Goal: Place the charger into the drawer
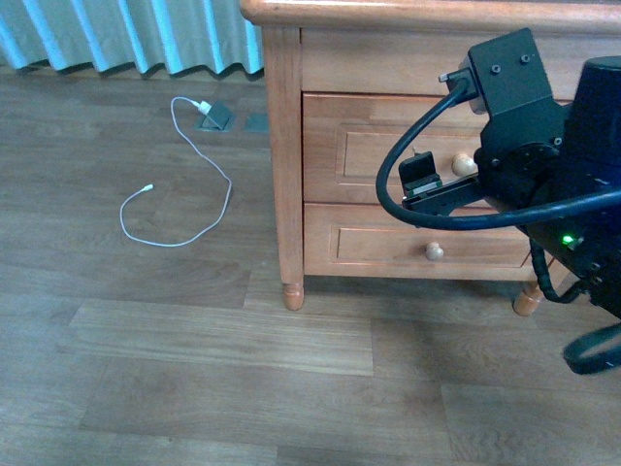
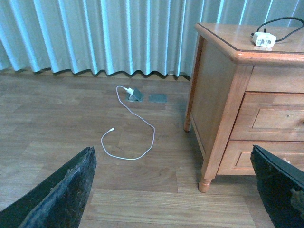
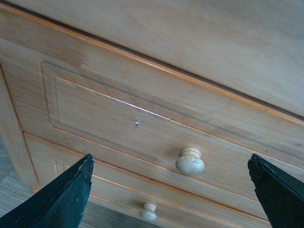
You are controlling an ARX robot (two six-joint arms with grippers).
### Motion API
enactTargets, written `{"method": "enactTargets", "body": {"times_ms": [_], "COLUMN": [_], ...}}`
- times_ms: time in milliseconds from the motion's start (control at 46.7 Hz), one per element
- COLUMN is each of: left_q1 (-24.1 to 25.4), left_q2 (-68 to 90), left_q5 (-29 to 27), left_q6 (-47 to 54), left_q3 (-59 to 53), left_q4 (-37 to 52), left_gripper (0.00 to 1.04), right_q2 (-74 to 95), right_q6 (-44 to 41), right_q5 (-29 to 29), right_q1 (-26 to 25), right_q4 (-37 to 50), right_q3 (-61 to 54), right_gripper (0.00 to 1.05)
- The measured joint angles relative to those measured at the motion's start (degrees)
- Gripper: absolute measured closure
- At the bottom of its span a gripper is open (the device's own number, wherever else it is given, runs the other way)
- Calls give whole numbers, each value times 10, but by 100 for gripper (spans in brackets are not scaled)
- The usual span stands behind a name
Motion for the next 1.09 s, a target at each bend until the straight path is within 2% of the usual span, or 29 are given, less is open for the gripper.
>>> {"method": "enactTargets", "body": {"times_ms": [471,1049,1092], "left_q1": [0,0,0], "left_q2": [0,0,0], "left_q5": [0,0,0], "left_q6": [0,0,0], "left_q3": [0,0,0], "left_q4": [0,0,0], "left_gripper": [6,6,6], "right_q2": [135,162,162], "right_q6": [-10,-8,-7], "right_q5": [22,39,41], "right_q1": [-21,-30,-30], "right_q4": [6,-4,-3], "right_q3": [128,158,158], "right_gripper": [8,8,11]}}
